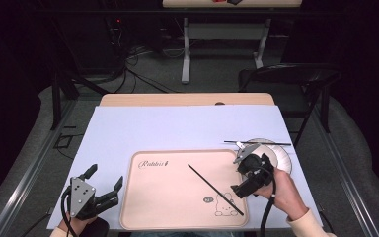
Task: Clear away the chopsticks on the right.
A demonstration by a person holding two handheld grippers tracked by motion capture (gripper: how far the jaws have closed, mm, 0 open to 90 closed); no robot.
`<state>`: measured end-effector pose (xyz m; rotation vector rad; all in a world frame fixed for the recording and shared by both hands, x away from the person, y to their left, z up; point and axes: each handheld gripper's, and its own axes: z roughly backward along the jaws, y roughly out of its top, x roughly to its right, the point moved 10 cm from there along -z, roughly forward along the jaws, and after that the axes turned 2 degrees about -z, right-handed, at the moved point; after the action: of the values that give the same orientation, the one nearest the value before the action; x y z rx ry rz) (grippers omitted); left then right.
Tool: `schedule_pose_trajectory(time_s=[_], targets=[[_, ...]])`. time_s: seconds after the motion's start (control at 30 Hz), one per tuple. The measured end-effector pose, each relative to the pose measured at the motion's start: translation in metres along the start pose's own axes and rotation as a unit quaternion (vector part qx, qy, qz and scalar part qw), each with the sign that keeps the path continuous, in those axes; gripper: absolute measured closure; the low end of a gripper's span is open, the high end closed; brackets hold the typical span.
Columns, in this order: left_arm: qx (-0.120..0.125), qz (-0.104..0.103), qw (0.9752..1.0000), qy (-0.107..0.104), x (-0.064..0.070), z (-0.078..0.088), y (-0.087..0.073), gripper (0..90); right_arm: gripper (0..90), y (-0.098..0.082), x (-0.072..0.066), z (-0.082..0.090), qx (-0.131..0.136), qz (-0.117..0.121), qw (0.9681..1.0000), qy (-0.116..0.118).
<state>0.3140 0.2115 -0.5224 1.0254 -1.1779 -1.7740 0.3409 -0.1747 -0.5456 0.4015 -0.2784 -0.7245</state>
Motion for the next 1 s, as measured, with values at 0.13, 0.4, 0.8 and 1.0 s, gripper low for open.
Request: schedule_pose_trajectory(time_s=[0.13,0.4,0.8,1.0], targets=[[-0.001,0.001,1.0000,0.000,0.000,0.000,0.000,15.3,0.7,0.001,0.026,0.022,0.013,0.003,0.9995,-0.027],[-0.002,0.001,1.0000,0.000,0.000,0.000,0.000,15.2,0.0,0.004,0.080,0.052,0.025,-0.014,0.9978,-0.059],[-0.002,0.002,1.0000,0.000,0.000,-0.001,0.000,15.2,0.0,0.013,0.137,0.038,0.010,0.035,0.9970,-0.068],[-0.003,0.001,1.0000,0.000,0.000,-0.001,0.000,15.2,0.0,0.015,0.164,0.025,-0.025,0.042,0.9961,-0.074]])
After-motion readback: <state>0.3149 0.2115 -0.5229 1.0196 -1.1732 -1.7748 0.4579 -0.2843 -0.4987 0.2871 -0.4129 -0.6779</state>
